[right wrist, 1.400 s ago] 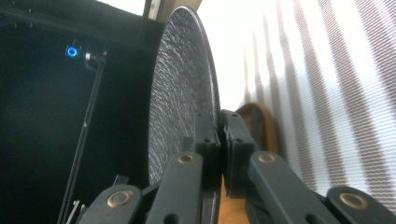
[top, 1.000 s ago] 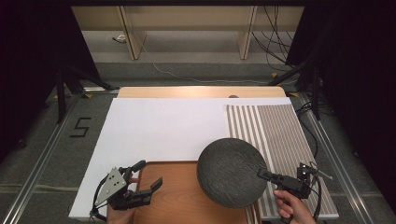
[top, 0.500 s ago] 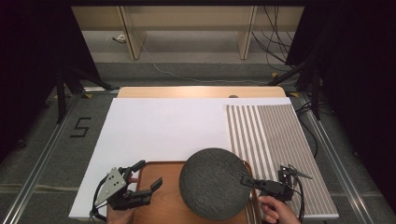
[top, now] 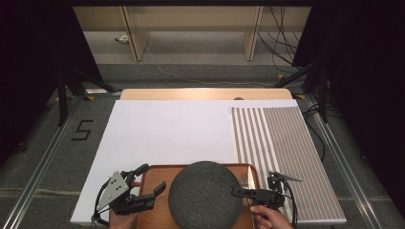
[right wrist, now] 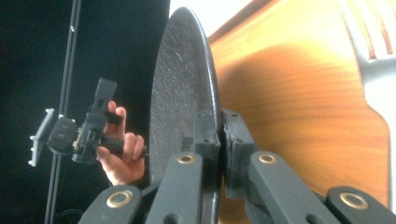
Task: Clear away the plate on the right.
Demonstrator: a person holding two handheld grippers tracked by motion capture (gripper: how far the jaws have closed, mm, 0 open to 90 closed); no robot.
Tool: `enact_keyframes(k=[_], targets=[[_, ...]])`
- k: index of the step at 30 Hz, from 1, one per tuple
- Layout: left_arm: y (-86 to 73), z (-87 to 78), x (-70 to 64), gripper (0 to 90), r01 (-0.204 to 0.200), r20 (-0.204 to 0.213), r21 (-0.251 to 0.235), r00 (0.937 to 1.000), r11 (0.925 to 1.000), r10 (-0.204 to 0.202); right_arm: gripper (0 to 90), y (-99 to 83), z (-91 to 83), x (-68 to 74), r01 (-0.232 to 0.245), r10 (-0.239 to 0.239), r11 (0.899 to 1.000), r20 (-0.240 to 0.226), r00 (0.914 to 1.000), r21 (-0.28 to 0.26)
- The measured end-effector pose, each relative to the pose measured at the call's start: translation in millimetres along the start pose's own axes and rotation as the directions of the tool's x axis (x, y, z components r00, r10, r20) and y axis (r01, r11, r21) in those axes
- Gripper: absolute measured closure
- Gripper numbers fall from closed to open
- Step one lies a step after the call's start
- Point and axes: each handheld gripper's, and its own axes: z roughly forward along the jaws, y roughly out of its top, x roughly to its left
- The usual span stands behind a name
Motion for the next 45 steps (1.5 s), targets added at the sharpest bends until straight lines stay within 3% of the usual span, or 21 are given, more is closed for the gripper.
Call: enact_keyframes(k=[12,31,39,45], targets=[[0.2,0.0,-0.7,17.5,0.001,0.002,-0.001,1.0000,1.0000,-0.001,87.0,-6.4,18.1,2.3,0.022,-0.024,0.998,0.024,0.9994,0.054],[0.0,0.3,-1.3,17.5,0.002,0.004,-0.001,1.0000,1.0000,-0.002,86.5,-5.7,23.8,-0.5,0.033,-0.039,0.997,0.082,0.9958,0.076],[-0.5,1.1,-1.6,17.5,0.000,0.007,0.003,1.0000,1.0000,0.000,85.9,-4.9,23.9,5.1,0.075,-0.085,0.993,0.119,0.9892,0.087],[-0.8,1.1,-1.6,17.5,0.000,0.009,0.005,1.0000,1.0000,0.000,72.7,-3.5,25.7,9.5,0.119,-0.141,0.985,0.174,0.9746,0.128]])
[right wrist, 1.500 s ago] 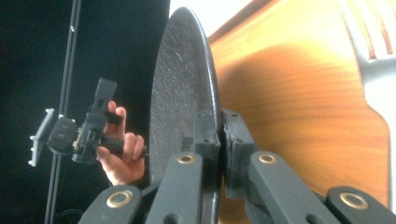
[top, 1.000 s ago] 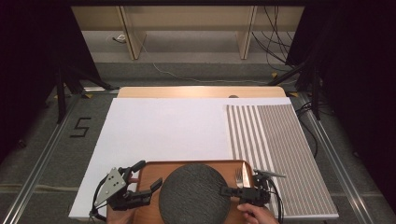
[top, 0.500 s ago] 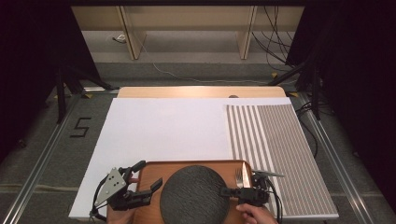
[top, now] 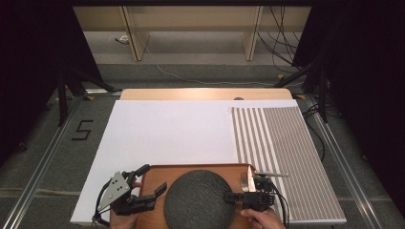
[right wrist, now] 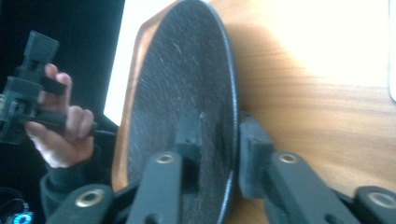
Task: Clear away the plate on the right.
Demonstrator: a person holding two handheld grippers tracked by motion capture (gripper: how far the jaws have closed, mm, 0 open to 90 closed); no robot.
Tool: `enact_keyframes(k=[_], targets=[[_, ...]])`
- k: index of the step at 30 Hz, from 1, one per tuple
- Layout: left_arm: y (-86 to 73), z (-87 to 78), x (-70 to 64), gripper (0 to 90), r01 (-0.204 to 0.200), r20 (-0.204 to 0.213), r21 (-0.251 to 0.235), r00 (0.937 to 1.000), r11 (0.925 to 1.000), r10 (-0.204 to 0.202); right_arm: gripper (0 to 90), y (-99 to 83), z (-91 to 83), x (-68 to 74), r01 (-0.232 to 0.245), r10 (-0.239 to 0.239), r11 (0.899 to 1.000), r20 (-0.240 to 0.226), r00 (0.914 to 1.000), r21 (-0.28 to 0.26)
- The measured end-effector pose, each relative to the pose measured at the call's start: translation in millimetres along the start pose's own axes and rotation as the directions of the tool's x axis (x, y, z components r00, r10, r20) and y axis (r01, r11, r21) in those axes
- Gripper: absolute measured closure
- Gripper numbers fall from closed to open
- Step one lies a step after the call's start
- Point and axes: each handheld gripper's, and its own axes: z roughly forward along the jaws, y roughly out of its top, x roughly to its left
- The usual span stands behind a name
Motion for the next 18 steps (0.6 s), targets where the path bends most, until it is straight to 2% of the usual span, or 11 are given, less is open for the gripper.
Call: enact_keyframes(k=[3,9,15,18], targets=[[-0.1,0.0,0.5,17.5,0.003,0.001,0.002,1.0000,1.0000,-0.003,60.7,0.4,2.0,1.7,0.026,-0.027,0.999,0.027,0.9993,0.024],[-0.2,0.2,0.4,17.4,0.003,0.006,0.007,1.0000,1.0000,-0.003,51.5,2.9,-4.3,6.7,0.093,-0.094,0.995,0.067,0.9933,0.021],[-0.5,0.9,0.7,17.3,0.005,0.013,0.017,0.9999,0.9998,-0.005,45.0,9.1,-21.2,11.1,0.156,-0.151,0.986,0.071,0.9859,-0.060],[-1.0,1.5,1.0,17.3,0.007,0.018,0.023,0.9998,0.9997,-0.007,41.8,11.1,-28.1,14.5,0.193,-0.188,0.976,0.061,0.9803,-0.104]])
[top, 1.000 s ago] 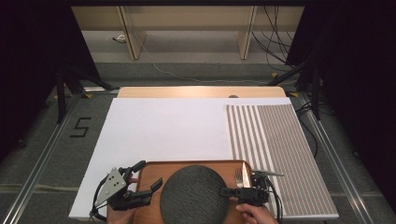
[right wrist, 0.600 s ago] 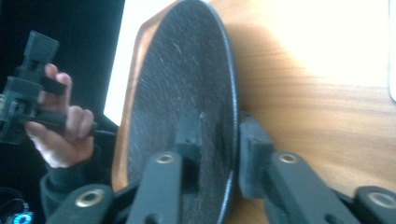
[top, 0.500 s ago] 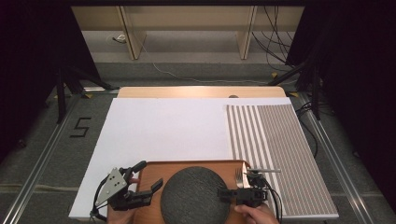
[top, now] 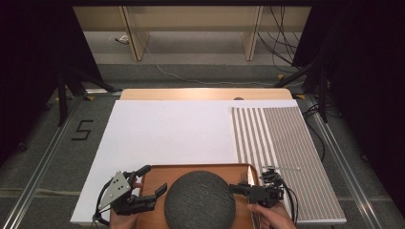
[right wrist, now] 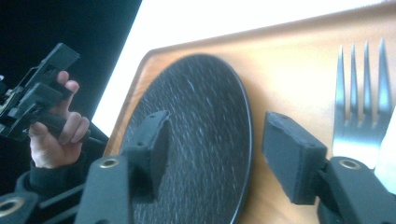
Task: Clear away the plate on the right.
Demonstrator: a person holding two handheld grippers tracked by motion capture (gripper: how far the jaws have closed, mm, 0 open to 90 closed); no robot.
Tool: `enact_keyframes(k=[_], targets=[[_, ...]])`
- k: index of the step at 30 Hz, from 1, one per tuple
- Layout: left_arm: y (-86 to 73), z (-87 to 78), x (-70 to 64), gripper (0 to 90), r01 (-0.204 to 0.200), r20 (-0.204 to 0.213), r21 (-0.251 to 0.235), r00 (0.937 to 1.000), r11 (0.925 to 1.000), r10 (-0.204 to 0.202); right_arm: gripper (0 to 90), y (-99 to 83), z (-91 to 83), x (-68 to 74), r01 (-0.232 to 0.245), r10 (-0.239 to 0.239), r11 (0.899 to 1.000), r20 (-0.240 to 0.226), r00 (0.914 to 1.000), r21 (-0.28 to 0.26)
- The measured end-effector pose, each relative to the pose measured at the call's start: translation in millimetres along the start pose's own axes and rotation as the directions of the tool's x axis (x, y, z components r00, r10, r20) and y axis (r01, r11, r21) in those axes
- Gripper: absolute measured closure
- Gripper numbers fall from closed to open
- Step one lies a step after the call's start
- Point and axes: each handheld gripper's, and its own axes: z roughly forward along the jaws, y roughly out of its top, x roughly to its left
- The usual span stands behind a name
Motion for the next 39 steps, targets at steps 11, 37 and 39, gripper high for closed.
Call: enact_keyframes(k=[11,37,39], targets=[[0.3,1.6,-0.7,17.1,0.002,0.017,0.020,0.9999,0.9998,-0.003,31.2,3.8,-20.9,25.2,0.328,-0.313,0.933,0.117,0.9426,-0.146],[0.3,-0.1,-2.6,16.9,0.003,0.023,0.018,0.9997,0.9998,-0.004,23.1,-2.2,-52.5,28.4,0.624,-0.569,0.721,0.257,0.7810,-0.300],[0.5,-0.4,-2.7,16.8,0.003,0.023,0.014,0.9997,0.9999,-0.003,22.1,-3.8,-52.6,28.6,0.635,-0.579,0.712,0.260,0.7727,-0.300]])
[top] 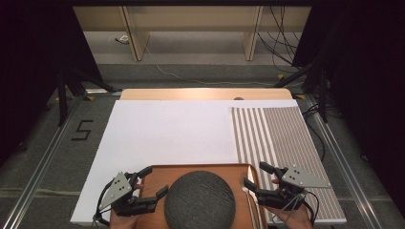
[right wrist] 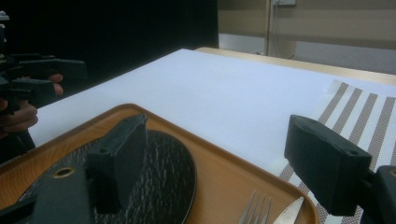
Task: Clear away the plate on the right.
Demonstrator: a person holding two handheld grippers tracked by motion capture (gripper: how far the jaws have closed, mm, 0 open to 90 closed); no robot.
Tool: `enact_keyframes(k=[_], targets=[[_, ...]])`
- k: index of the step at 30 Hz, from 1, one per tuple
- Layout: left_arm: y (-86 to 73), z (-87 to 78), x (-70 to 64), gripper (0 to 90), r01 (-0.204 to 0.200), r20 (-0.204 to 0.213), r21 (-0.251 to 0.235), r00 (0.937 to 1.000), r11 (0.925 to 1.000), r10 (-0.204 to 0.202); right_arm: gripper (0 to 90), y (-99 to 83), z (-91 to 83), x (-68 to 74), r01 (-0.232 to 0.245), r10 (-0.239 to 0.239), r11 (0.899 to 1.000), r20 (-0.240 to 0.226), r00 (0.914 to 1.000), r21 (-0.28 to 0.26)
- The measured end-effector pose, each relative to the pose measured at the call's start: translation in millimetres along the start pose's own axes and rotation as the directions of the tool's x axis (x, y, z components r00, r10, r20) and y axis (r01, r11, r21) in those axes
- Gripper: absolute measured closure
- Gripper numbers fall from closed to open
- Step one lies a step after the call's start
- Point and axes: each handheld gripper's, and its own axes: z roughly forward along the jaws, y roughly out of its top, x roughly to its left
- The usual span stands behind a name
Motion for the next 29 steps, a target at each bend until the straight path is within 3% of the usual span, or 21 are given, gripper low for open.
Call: enact_keyframes(k=[6,14,29], targets=[[-0.2,-0.9,-1.1,16.7,-0.003,0.003,-0.008,1.0000,1.0000,0.003,20.8,-4.8,-1.9,-0.4,0.012,-0.012,1.000,-0.007,0.9999,-0.005],[-0.1,-0.9,-1.4,16.6,-0.007,0.005,-0.014,1.0000,0.9999,0.007,20.3,-5.4,-9.4,-2.4,0.008,-0.007,0.998,0.011,0.9999,-0.058],[-0.5,-0.6,-1.0,16.6,-0.005,0.002,-0.012,1.0000,0.9999,0.005,19.3,-4.8,-9.6,-3.7,0.005,-0.004,0.998,0.010,0.9999,-0.064]])
